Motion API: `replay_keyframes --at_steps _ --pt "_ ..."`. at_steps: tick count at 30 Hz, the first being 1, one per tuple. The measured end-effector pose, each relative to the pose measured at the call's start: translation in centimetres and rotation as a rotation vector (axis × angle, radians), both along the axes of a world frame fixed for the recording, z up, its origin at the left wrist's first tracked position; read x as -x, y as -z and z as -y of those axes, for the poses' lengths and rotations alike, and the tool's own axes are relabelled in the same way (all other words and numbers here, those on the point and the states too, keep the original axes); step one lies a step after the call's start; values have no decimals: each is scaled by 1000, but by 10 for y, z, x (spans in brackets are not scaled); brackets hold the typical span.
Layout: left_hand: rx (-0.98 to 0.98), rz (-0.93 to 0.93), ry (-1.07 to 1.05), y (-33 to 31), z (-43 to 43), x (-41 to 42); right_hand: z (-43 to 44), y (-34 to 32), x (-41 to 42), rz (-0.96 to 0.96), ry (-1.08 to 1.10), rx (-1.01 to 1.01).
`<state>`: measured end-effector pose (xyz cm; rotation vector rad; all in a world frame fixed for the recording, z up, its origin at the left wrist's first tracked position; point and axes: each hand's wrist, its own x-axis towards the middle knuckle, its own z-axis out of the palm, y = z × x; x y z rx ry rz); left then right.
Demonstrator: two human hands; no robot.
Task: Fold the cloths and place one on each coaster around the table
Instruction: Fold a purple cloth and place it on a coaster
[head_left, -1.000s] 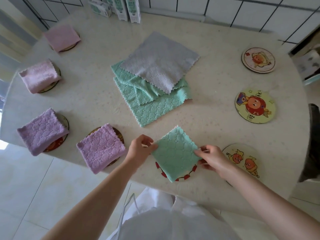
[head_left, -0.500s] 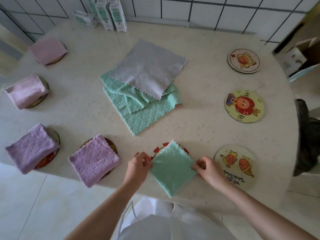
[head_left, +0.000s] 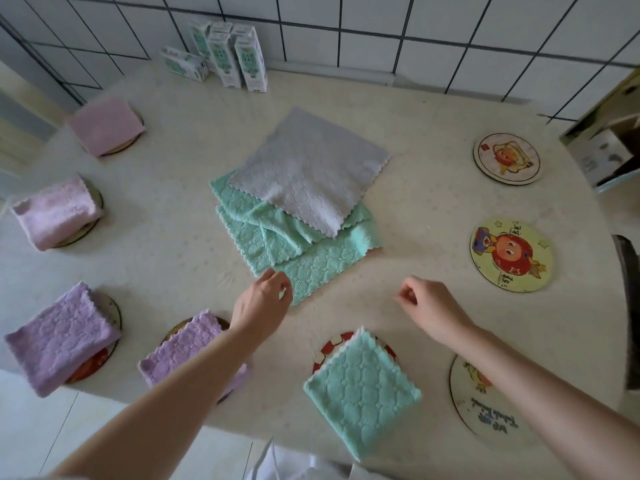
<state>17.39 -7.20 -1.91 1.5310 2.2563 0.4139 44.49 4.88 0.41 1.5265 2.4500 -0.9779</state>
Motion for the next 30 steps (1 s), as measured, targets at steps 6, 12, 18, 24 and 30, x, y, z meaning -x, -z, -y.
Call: replay_keyframes --at_steps 6,12,18,24,30 --pt "-151 -92 142 4 -78 37 -55 -10 98 -126 -139 -153" --pt "-193 -207 277 19 -127 57 -75 14 153 -31 -317 -250" --pt "-149 -208 364 33 -141 69 -75 24 172 152 -342 -310" --pt "-161 -151 377 41 -138 76 -74 26 180 230 -332 -316" --pt "-150 -158 374 34 -147 78 -85 12 186 86 -223 -337"
